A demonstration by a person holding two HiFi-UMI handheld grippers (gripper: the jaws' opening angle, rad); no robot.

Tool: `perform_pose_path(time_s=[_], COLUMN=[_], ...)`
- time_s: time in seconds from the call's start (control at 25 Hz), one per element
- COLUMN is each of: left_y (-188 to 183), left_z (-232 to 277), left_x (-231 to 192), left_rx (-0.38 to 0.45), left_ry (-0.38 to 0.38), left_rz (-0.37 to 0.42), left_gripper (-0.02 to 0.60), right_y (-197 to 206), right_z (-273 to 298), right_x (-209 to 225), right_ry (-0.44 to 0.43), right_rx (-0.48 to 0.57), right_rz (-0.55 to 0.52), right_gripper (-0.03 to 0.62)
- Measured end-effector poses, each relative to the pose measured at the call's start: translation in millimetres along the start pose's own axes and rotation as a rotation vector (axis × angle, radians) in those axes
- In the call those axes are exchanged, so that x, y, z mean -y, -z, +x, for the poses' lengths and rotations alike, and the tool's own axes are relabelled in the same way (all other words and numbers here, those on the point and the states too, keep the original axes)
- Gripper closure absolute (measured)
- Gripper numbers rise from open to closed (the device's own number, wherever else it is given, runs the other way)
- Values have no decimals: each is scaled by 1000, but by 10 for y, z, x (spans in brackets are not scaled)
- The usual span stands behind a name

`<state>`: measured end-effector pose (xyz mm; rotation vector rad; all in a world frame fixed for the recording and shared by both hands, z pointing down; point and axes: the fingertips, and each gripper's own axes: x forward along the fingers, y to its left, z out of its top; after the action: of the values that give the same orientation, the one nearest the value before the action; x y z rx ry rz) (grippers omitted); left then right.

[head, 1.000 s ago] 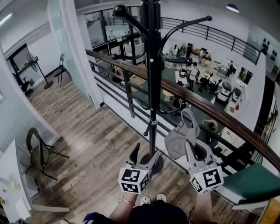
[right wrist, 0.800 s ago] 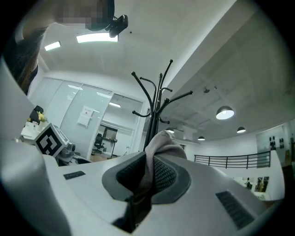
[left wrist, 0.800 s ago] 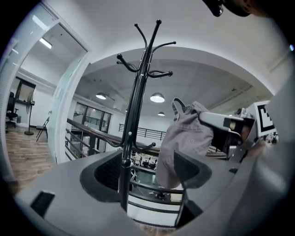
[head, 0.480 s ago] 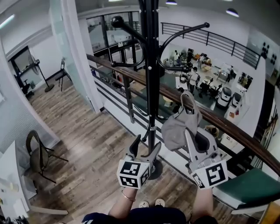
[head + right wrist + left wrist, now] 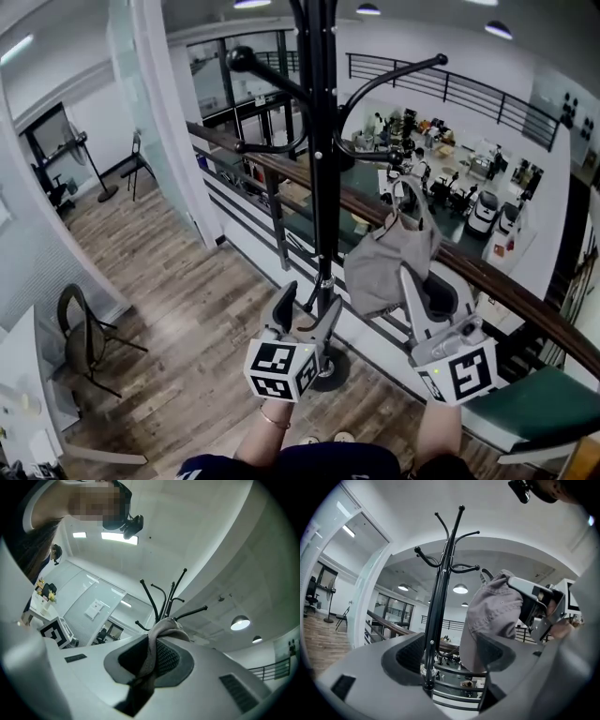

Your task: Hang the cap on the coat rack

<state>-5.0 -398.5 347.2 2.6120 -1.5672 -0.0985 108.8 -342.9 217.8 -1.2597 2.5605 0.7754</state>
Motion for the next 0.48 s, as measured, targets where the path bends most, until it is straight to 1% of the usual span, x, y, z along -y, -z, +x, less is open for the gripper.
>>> perform_pose_path(time_s=[0.12,0.28,0.48], left_y=[-76,-220,-275], left_z=[45,82,100], left_x=[24,58,23], left_rx=[18,61,91], left_ry=[4,15,8], left_rz=[2,9,5], left_gripper=[244,244,244], right_y=[-130,-208,-236], right_z=[45,119,239], right_x=[55,110,219], right_ry=[-22,-49,-80], right_rx=[51,94,149], right_rz=[-3,2,69], right_gripper=[554,554,554])
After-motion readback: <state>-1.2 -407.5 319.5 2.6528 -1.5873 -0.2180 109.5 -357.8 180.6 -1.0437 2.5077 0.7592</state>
